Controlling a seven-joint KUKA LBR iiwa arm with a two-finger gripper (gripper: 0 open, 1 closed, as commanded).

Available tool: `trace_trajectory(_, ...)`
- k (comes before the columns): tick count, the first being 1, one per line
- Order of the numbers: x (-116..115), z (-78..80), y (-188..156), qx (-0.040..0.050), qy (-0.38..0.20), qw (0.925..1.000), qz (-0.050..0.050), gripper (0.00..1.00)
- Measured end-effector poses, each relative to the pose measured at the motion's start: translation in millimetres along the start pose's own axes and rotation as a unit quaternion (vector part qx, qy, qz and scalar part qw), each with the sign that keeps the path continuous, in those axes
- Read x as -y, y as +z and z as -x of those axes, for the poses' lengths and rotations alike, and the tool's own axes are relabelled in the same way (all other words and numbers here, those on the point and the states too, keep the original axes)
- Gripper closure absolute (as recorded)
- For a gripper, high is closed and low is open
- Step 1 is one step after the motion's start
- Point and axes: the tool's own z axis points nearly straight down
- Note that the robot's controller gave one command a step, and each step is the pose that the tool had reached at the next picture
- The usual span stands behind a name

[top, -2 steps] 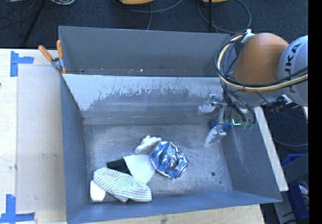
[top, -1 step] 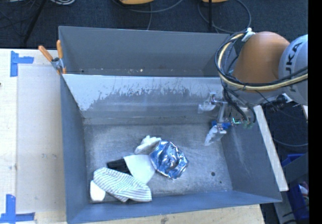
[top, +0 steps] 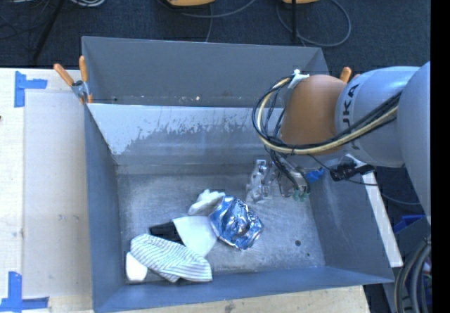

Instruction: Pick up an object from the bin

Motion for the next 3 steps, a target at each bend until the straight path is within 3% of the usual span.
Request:
trace_trajectory(1, -0.4, 0.6, -0.1, 0.0017, 0.000, 1.0000, 0.000, 1.00)
trace_trajectory(3, -3.4, -5.8, -56.2, 0.0013, 0.001, 1.0000, 0.001, 1.00)
